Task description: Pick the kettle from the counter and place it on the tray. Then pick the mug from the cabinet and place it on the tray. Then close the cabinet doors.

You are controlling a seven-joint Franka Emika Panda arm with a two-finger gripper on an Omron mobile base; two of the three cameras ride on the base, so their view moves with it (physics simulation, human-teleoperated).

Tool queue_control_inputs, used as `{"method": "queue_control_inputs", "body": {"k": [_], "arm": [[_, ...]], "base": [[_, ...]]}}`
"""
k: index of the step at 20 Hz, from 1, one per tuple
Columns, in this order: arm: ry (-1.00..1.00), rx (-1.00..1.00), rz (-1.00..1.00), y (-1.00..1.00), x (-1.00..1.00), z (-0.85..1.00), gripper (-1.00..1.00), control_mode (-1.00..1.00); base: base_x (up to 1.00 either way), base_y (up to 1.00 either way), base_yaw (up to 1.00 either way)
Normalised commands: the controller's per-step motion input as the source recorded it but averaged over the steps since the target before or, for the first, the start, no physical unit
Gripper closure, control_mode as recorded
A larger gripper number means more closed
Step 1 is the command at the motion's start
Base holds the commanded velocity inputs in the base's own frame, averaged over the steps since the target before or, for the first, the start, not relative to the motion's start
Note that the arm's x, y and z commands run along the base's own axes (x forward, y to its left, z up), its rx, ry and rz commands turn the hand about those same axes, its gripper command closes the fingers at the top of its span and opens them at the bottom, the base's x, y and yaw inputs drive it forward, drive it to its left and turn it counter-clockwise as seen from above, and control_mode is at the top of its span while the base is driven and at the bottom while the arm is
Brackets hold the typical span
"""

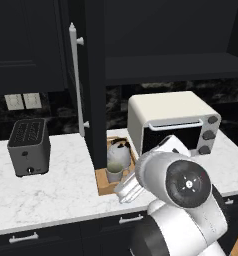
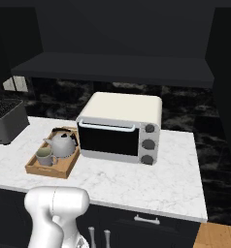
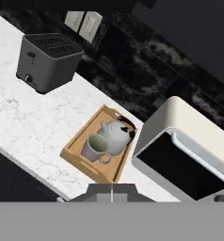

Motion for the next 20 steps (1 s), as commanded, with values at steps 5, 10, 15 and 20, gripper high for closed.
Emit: {"method": "queue_control_inputs", "body": {"k": [5,10,15,20], "arm": [[-0.32,-0.17,-0.02,0.13,-0.60,0.00,1.00,-1.00],[-0.16,-0.15,-0.03,0.24,-0.30,-0.08,1.00,-1.00],[-0.03,-0.22,-0.05,0.41,-0.11,-0.12,1.00,-1.00],[-0.09,-0.26,-0.10,0.61,-0.06,-0.01,1.00,-1.00]], "base": [[0.00,0.00,0.00],[0.00,0.00,0.00],[0.00,0.00,0.00],[0.00,0.00,0.00]]}}
